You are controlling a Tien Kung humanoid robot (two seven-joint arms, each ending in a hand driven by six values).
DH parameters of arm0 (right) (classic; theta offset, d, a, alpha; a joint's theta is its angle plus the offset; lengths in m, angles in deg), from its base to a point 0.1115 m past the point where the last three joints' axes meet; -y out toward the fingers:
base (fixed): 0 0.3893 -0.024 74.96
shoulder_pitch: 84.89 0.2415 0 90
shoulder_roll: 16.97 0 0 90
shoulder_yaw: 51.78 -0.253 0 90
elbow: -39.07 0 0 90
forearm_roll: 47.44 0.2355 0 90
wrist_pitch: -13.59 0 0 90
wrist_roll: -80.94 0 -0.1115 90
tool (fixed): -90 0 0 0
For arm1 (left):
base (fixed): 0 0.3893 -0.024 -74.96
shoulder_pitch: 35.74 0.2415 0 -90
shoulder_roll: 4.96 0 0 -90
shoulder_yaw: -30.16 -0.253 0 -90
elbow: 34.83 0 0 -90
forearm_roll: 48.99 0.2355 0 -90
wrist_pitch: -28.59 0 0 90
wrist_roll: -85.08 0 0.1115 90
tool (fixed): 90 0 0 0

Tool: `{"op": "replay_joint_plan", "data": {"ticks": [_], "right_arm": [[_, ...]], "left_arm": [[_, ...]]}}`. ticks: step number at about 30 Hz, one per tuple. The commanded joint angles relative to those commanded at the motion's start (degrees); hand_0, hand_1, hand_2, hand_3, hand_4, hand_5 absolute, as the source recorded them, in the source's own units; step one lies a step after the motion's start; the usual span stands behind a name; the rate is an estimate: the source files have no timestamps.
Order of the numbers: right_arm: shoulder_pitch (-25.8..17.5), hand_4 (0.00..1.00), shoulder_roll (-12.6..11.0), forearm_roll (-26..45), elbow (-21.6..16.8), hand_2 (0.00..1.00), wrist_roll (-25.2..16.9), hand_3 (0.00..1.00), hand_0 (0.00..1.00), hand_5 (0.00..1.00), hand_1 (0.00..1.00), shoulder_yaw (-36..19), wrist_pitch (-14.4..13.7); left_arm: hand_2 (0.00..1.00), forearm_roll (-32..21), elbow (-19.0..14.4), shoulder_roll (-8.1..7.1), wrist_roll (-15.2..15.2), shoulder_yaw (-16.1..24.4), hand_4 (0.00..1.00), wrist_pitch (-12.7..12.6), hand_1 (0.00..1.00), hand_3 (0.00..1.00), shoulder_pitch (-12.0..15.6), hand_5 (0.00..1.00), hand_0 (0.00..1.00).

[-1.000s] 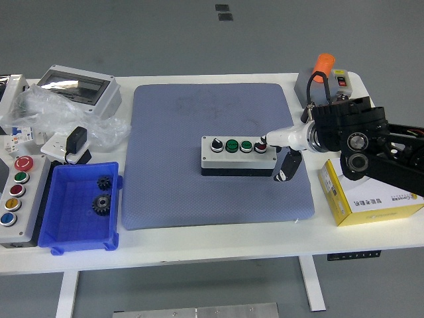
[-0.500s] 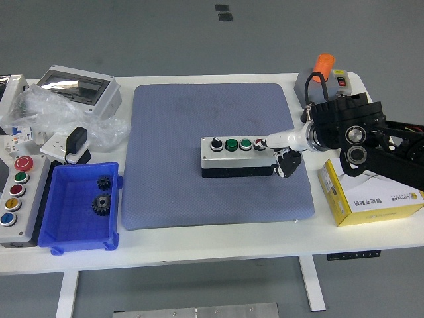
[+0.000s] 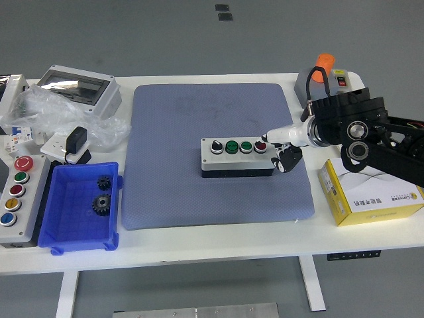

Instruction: Pick up the button,place it on the desk,press the button,press the button

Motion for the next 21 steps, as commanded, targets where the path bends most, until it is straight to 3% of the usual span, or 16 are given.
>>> {"op": "replay_joint_plan", "data": {"ticks": [14,17,21], "right_arm": [[-1.6,0.221,2.1,1.3,4.5,0.332,0.0,0.998,0.498,0.002,0.493,2.0,-1.6],[-1.5,0.221,1.5,0.8,3.7,0.332,0.0,0.998,0.498,0.002,0.493,0.8,-2.0],[-2.0,0.222,-1.2,1.5,1.5,0.331,0.0,0.998,0.496,0.002,0.489,-4.0,-1.4]], "left_arm": [[0.505,0.3,0.0,0.01,-0.2,0.0,0.498,0.2,0.541,0.593,-0.2,0.100,0.623],[0.505,0.2,0.0,0.05,-0.3,0.0,0.498,0.2,0.541,0.593,-0.1,0.100,0.623],[0.506,0.3,0.0,0.06,-0.4,0.1,0.499,0.3,0.541,0.593,0.0,0.101,0.622]]}}
